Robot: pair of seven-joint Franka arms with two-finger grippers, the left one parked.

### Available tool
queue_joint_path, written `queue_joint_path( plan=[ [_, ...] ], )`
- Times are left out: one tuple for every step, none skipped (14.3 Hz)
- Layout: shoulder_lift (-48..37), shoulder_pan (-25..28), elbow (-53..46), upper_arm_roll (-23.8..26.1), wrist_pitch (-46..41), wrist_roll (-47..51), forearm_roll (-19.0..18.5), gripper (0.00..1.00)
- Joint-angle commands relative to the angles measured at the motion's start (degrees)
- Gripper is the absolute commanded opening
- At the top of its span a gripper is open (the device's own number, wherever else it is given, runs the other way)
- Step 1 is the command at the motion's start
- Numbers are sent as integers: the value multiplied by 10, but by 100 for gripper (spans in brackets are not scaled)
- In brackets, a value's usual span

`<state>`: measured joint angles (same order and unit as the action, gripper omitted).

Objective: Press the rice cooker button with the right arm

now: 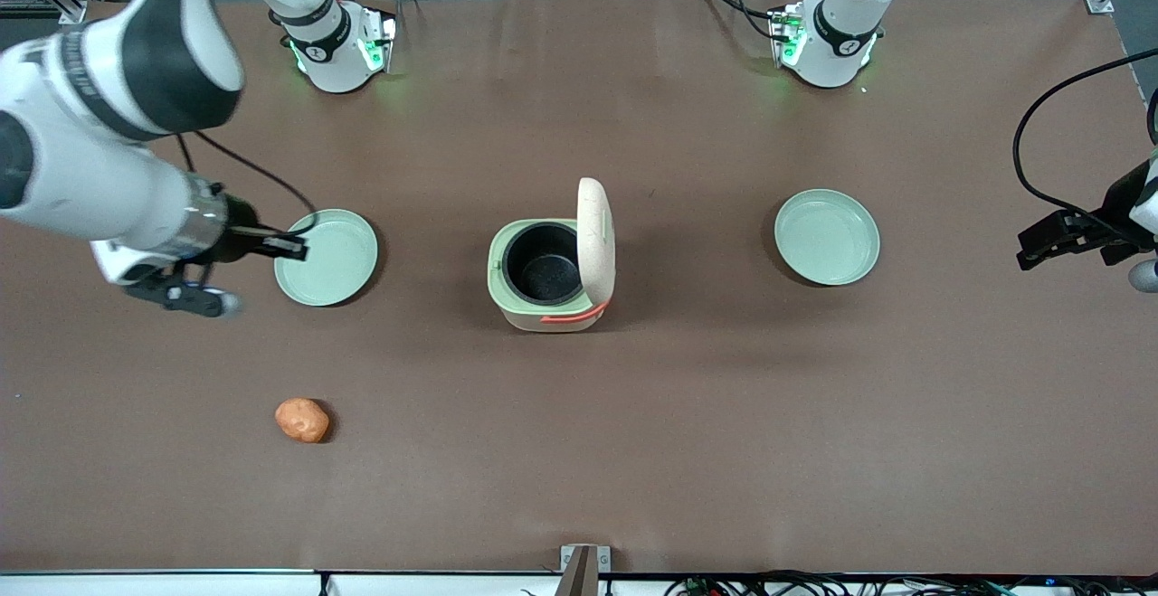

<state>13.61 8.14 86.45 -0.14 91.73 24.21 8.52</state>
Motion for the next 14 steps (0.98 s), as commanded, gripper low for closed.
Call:
queue_joint_path(
  plan=[
    [-21,-39,-31,12,-29,0,-24,100],
    [-21,-45,-47,11,-50,1,-32,100],
    [-21,-56,-58,10,-53,0,-40,100],
    [-21,-74,-73,11,-54,-9,-48,100],
    [-21,-87,-85,11,-57,-26,-50,100],
    [-21,-94,-95,9,-63,-48,-53,100],
    [-21,-104,-102,10,-70,-56,-53,100],
    [-23,-117,-109,10,-80,-58,-53,100],
    [-27,-132,-117,11,-91,-67,-50,100],
    [-31,-140,-120,10,-97,-93,-52,100],
    [-50,-142,-119,6,-98,-137,-59,100],
    [-57,-140,-116,-4,-90,-173,-72,100],
    [-63,-141,-104,-4,-81,-194,-77,100],
    [-79,-140,-79,-4,-60,-207,-79,100]
  ],
)
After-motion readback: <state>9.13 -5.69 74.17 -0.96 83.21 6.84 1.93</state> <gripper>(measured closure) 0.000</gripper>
